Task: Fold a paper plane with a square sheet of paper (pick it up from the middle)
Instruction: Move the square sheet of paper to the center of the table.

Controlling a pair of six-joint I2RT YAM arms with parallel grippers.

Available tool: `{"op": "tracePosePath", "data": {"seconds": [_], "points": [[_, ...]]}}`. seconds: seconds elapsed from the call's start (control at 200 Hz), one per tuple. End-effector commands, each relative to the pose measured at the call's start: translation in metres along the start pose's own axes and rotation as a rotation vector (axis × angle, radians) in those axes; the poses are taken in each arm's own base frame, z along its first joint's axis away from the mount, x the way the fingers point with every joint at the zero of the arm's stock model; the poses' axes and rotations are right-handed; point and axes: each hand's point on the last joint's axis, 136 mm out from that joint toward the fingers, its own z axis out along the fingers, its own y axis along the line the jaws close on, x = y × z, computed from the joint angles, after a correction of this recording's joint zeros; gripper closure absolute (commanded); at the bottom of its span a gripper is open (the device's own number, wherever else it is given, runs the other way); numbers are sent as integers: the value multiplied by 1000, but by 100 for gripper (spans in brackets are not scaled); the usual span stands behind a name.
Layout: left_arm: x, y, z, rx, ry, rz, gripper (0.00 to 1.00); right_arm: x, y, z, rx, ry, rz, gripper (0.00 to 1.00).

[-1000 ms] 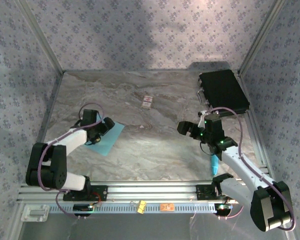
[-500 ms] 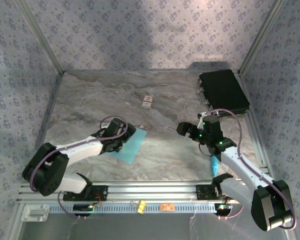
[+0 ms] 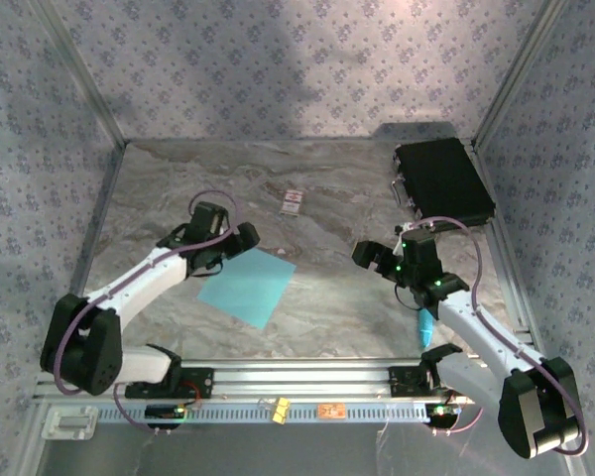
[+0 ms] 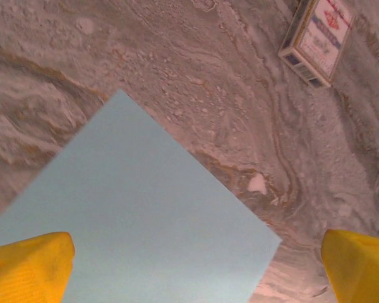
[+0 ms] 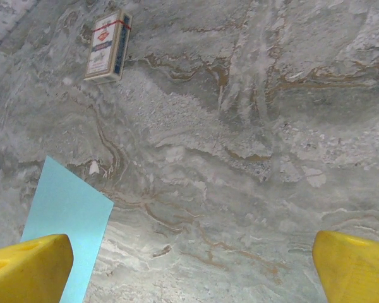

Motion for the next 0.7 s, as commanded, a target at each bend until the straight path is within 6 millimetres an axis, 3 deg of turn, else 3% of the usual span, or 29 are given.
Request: {"op": "tracePosePath", "data": {"seconds": [0.0, 0.125, 0.365, 0.58, 0.695], "points": [[33, -7, 8, 98, 231, 212, 0, -11, 13, -4, -51, -53, 12, 1], [43, -15, 19, 142, 313, 236, 0, -12, 16, -2, -57, -43, 16, 1], [62, -3, 36, 84, 388, 215, 0, -5, 12, 0, -23, -3, 8, 1], [82, 4, 52, -5, 403, 109, 0, -3, 4, 0, 14, -1, 20, 1], [98, -2, 61, -36, 408, 48, 0, -5, -8, -6, 85, -11, 23, 1]]}}
